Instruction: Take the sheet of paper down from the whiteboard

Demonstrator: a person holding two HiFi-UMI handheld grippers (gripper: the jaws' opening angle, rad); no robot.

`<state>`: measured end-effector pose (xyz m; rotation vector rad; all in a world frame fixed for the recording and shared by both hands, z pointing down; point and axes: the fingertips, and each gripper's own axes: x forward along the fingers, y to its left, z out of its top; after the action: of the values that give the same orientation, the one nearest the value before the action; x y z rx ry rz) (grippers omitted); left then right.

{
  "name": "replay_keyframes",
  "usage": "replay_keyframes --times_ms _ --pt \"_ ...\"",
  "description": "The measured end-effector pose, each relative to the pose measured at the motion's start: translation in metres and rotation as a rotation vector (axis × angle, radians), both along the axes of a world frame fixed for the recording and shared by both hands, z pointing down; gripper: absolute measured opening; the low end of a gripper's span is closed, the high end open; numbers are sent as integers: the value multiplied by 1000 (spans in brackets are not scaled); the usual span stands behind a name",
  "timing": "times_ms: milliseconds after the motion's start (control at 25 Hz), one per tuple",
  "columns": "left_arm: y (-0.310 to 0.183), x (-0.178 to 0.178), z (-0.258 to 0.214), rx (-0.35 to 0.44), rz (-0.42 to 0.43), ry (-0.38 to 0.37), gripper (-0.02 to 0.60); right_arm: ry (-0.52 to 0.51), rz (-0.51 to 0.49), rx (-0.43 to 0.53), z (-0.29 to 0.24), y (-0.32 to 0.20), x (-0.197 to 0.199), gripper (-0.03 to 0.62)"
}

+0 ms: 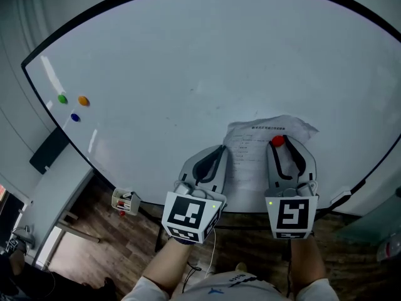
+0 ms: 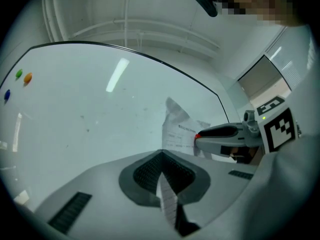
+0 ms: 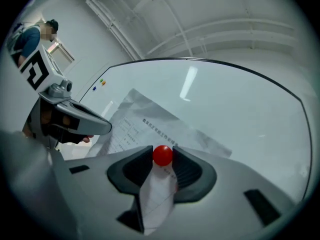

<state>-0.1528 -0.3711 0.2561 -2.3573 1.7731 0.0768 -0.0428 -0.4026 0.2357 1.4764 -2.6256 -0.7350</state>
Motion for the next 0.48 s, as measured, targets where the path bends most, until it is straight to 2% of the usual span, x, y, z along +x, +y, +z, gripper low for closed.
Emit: replay_keyframes --times_ms 280,480 --pt "14 -4 19 -38 -6 -12 12 -61 -56 -65 9 22 3 127" --pt "31 -6 36 -74 -6 -18 12 -77 -59 -95 18 43 12 127"
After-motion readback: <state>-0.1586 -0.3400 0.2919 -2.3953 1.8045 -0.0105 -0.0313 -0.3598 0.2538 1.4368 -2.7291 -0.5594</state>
